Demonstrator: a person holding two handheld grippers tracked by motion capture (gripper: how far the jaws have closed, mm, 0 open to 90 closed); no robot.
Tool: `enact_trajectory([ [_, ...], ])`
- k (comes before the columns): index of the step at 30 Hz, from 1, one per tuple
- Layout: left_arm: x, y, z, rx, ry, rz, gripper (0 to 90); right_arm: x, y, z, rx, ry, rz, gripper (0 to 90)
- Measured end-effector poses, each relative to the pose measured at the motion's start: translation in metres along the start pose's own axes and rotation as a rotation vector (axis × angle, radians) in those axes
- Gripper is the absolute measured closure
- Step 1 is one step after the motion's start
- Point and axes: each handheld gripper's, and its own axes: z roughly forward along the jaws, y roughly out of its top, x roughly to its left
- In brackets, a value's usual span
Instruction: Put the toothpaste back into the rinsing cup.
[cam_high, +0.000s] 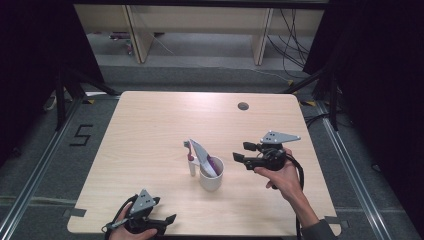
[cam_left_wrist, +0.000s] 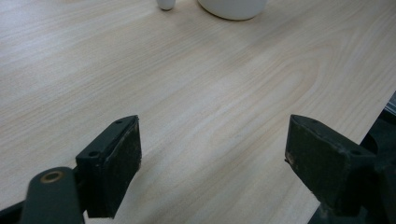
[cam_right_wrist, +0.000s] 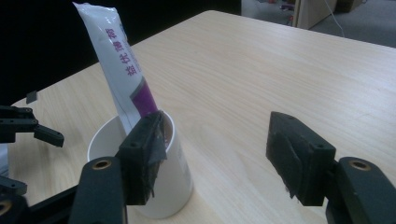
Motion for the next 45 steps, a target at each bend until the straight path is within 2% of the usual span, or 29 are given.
enact_trajectory([
  [2, 0.000, 0.000, 0.000, -0.002, -0.002, -0.002, 18.1, 0.000, -0.001, -0.002, 0.003, -0.014, 0.014, 37.3],
  [3, -0.002, 0.000, 0.001, -0.017, -0.007, -0.019, 18.2, -0.002, -0.001, -0.003, 0.001, -0.007, 0.001, 37.1],
  [5, 0.001, 0.000, -0.001, 0.001, -0.001, 0.009, 18.1, -0.002, -0.002, -0.004, 0.003, 0.001, 0.012, 36.3],
  [6, 0.001, -0.001, -0.001, -0.002, -0.002, 0.006, 18.2, -0.003, -0.002, -0.006, 0.005, -0.020, 0.002, 35.9],
  [9, 0.000, -0.001, -0.001, -0.009, -0.006, 0.001, 18.2, -0.004, -0.003, -0.006, -0.002, -0.008, 0.018, 35.0],
  [10, 0.000, -0.001, -0.001, -0.011, -0.005, -0.003, 18.2, -0.005, -0.003, -0.008, 0.000, -0.020, -0.002, 34.5],
  [11, 0.000, -0.001, -0.001, -0.003, -0.004, -0.003, 18.2, -0.004, -0.003, -0.007, -0.004, -0.016, 0.027, 33.9],
  [13, 0.000, -0.001, -0.001, -0.009, -0.003, -0.003, 18.1, -0.004, -0.004, -0.008, 0.000, -0.017, 0.028, 33.0],
  [14, 0.000, -0.001, -0.001, -0.009, -0.003, -0.002, 18.2, -0.006, -0.004, -0.009, 0.000, -0.033, 0.008, 32.6],
  [15, 0.000, -0.001, -0.002, -0.009, -0.003, -0.002, 18.2, -0.004, -0.005, -0.009, 0.003, -0.022, 0.034, 31.9],
  [17, 0.001, -0.001, -0.002, -0.009, -0.004, 0.000, 18.1, -0.006, -0.006, -0.010, 0.003, -0.037, 0.011, 30.6],
  [18, 0.001, -0.002, -0.002, -0.009, -0.004, 0.000, 18.2, -0.004, -0.007, -0.011, 0.010, -0.033, 0.049, 29.7],
  [19, 0.001, -0.002, -0.002, -0.008, -0.005, 0.000, 18.2, -0.007, -0.007, -0.011, 0.003, -0.033, 0.022, 29.0],
  [20, 0.001, -0.002, -0.002, -0.011, -0.003, -0.003, 18.1, -0.005, -0.009, -0.011, 0.014, -0.031, 0.055, 28.2],
  [23, 0.000, -0.001, -0.002, -0.015, -0.001, -0.012, 17.9, -0.008, -0.011, -0.012, 0.018, -0.033, 0.031, 26.6],
  [25, 0.001, -0.001, -0.003, -0.005, 0.003, -0.001, 17.9, -0.007, -0.013, -0.013, 0.014, -0.038, 0.058, 25.0],
  [26, 0.000, -0.001, -0.003, -0.016, 0.000, -0.014, 17.9, -0.009, -0.014, -0.014, 0.020, -0.043, 0.034, 24.5],
  [27, 0.000, -0.001, -0.003, -0.017, 0.001, -0.015, 17.9, -0.007, -0.015, -0.014, 0.022, -0.041, 0.073, 24.0],
  [28, 0.000, -0.001, -0.002, -0.017, 0.000, -0.017, 17.9, -0.009, -0.016, -0.015, 0.025, -0.046, 0.044, 23.6],
  [29, 0.001, -0.001, -0.003, -0.007, 0.001, -0.003, 17.9, -0.008, -0.017, -0.015, 0.030, -0.043, 0.064, 22.9],
  [30, -0.001, -0.001, -0.002, -0.022, 0.002, -0.021, 17.9, -0.010, -0.018, -0.016, 0.036, -0.055, 0.036, 22.2],
  [33, 0.001, -0.001, -0.004, -0.007, 0.009, -0.005, 17.9, -0.008, -0.022, -0.015, 0.041, -0.054, 0.055, 21.1],
  [36, 0.000, -0.002, -0.004, -0.022, 0.010, -0.013, 17.9, -0.008, -0.025, -0.016, 0.057, -0.053, 0.042, 20.6],
  [37, 0.000, -0.002, -0.004, -0.024, 0.009, -0.015, 17.9, -0.006, -0.026, -0.016, 0.053, -0.039, 0.069, 20.5],
  [39, 0.001, -0.002, -0.005, -0.010, 0.011, -0.002, 17.9, -0.008, -0.026, -0.018, 0.058, -0.049, 0.042, 19.9],
  [40, 0.001, -0.002, -0.005, -0.010, 0.013, -0.003, 17.9, -0.006, -0.027, -0.018, 0.058, -0.045, 0.066, 19.8],
  [42, 0.001, -0.002, -0.005, -0.010, 0.014, -0.003, 17.9, -0.007, -0.028, -0.021, 0.060, -0.052, 0.037, 19.6],
  [44, 0.001, -0.003, -0.005, -0.005, 0.013, -0.006, 17.9, -0.005, -0.029, -0.023, 0.069, -0.050, 0.068, 19.1],
  [45, 0.000, -0.003, -0.005, -0.005, 0.012, -0.013, 17.9, -0.007, -0.030, -0.025, 0.071, -0.053, 0.058, 19.0],
])
